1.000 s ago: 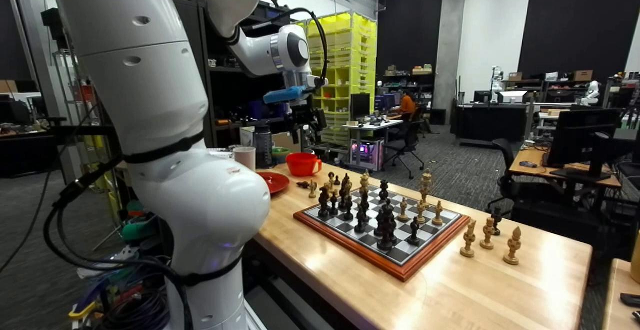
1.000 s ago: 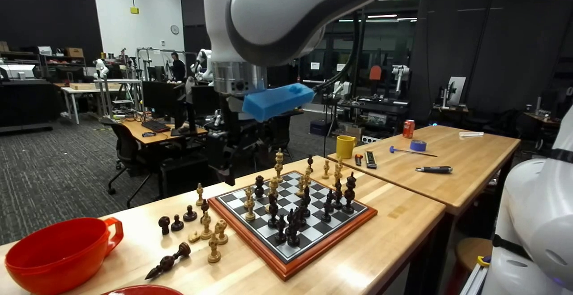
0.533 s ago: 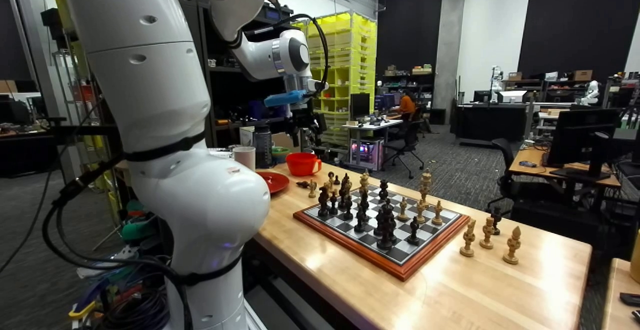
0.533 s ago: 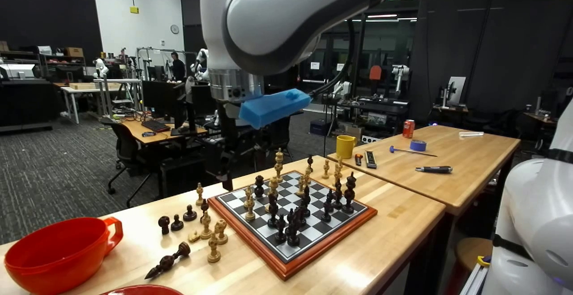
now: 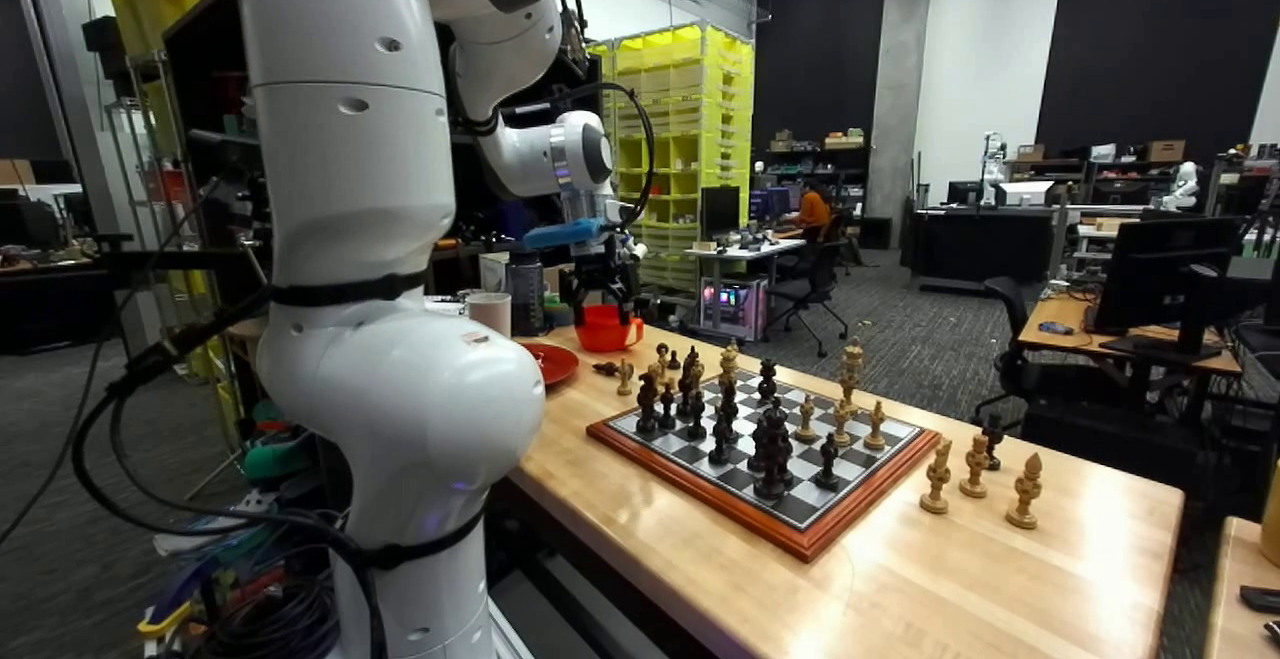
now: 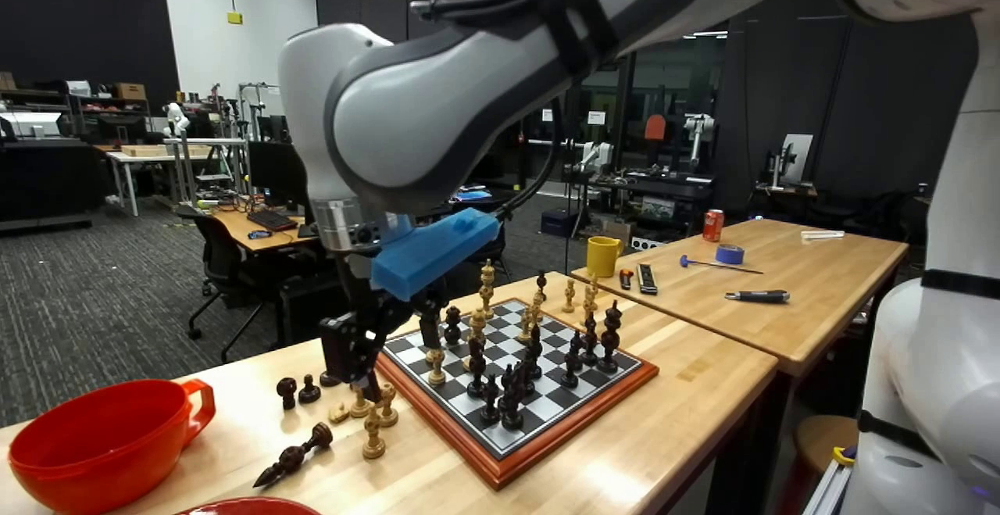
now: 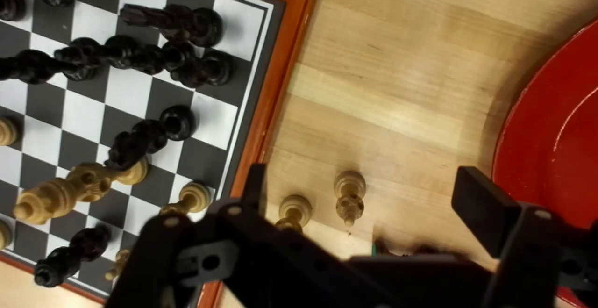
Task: Put one white chess piece on the chessboard.
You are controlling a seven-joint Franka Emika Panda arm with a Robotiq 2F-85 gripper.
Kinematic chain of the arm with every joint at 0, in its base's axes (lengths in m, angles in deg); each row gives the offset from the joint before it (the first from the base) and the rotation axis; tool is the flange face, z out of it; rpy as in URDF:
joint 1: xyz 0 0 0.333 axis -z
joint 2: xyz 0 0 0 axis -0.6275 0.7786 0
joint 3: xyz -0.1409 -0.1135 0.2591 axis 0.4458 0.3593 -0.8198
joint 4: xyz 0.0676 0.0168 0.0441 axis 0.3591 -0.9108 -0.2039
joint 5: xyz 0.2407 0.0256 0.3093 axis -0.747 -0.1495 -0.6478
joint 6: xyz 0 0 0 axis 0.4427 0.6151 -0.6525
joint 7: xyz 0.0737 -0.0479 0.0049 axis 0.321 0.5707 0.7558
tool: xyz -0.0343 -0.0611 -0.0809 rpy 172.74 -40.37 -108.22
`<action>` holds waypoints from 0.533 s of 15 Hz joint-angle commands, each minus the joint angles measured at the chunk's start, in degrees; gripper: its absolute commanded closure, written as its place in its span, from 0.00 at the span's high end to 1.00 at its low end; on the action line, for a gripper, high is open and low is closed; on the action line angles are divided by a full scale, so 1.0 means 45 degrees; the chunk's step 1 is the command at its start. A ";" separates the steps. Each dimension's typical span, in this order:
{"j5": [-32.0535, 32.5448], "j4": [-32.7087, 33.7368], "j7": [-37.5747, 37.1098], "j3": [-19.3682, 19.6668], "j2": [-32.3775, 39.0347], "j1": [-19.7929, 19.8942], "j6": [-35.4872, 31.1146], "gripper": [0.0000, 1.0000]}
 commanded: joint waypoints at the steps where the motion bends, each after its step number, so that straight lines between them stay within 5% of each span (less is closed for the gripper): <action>1: 0.0612 0.0990 -0.0544 0.0282 0.1373 -0.0497 0.0100 1.00; 8: 0.0307 0.1890 0.0101 0.0963 0.2721 -0.0846 -0.1081 1.00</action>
